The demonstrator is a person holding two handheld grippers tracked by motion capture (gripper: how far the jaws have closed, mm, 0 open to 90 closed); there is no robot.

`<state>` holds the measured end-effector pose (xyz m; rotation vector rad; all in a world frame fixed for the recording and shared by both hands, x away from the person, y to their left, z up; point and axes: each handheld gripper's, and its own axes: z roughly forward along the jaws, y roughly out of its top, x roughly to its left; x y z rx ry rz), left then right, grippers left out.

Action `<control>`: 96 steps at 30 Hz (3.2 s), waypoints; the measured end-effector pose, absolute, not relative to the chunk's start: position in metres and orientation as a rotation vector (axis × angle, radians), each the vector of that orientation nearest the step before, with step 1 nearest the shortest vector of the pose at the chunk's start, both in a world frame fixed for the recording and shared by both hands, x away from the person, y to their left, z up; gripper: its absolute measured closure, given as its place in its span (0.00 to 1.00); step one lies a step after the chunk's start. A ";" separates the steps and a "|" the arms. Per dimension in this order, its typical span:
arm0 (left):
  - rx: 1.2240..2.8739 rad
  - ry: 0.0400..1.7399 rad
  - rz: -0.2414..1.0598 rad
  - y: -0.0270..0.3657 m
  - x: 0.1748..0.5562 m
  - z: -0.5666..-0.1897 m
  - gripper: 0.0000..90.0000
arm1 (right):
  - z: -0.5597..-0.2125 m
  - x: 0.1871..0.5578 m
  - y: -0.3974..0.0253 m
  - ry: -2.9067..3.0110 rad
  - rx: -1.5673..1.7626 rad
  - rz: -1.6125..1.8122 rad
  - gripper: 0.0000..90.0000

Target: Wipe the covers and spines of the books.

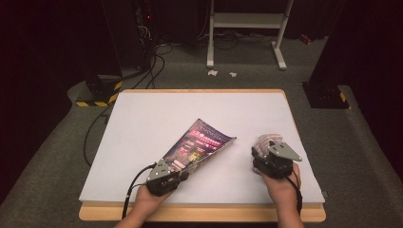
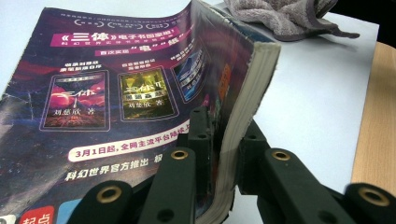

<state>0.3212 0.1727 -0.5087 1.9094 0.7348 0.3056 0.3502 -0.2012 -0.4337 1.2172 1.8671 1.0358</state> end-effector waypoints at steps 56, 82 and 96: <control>1.806 0.828 0.251 0.216 0.306 -0.501 0.50 | -0.477 0.359 -0.084 2.130 0.996 1.126 0.40; 1.873 1.080 0.380 0.239 0.346 -0.506 0.52 | -0.484 0.349 -0.107 2.135 1.084 1.081 0.41; 1.971 1.083 0.319 0.228 0.352 -0.512 0.54 | -0.505 0.359 -0.106 2.303 1.237 1.059 0.37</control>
